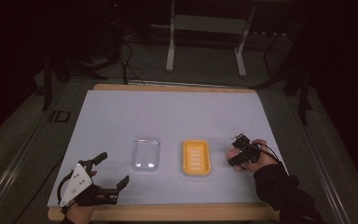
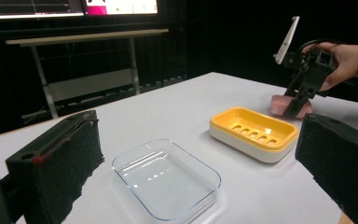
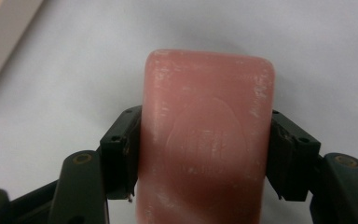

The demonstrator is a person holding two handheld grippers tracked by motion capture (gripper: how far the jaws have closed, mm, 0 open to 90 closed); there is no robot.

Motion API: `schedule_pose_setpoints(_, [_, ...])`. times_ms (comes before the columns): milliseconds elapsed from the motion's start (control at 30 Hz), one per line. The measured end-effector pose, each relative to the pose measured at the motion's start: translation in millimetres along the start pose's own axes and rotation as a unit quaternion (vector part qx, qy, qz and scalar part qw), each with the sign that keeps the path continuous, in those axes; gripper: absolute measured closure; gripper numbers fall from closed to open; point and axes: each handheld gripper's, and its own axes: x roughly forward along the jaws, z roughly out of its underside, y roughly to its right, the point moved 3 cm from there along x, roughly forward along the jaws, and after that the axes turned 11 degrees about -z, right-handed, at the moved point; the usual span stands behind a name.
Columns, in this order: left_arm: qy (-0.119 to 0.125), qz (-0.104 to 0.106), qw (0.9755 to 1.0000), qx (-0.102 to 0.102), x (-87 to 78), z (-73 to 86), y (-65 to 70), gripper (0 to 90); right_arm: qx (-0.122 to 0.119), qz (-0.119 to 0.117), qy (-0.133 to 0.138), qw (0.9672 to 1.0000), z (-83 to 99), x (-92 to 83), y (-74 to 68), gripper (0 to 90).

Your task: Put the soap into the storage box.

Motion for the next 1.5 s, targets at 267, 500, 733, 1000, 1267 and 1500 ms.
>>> schedule_pose_setpoints(267, [-0.001,-0.004,1.0,0.004,-0.4,0.2,1.0,0.7,0.084,0.037,-0.004,0.9958,1.1,-5.5,-5.2,36.7])
schedule_pose_setpoints(500, [-0.005,-0.002,0.9999,0.01,1.3,1.4,3.3,0.7,0.114,0.05,0.009,0.9921,2.6,-12.5,-11.1,36.7])
schedule_pose_setpoints(733, [-0.003,0.003,0.9999,0.016,2.5,1.2,7.1,0.7,0.147,0.056,0.027,0.9872,0.2,-15.0,-20.5,36.8])
schedule_pose_setpoints(1000, [-0.005,0.006,0.9997,0.021,4.3,0.9,8.4,0.7,0.186,0.05,0.04,0.9804,-0.8,-20.6,-24.0,36.8])
schedule_pose_setpoints(1267, [-0.005,0.01,0.9997,0.021,7.5,0.1,9.8,0.7,0.19,0.074,0.044,0.978,-9.7,-31.7,-32.0,36.8])
schedule_pose_setpoints(1500, [-0.003,0.017,0.9995,0.026,10.8,-1.0,12.2,0.7,0.178,0.083,0.053,0.979,-23.1,-43.4,-46.0,36.8])
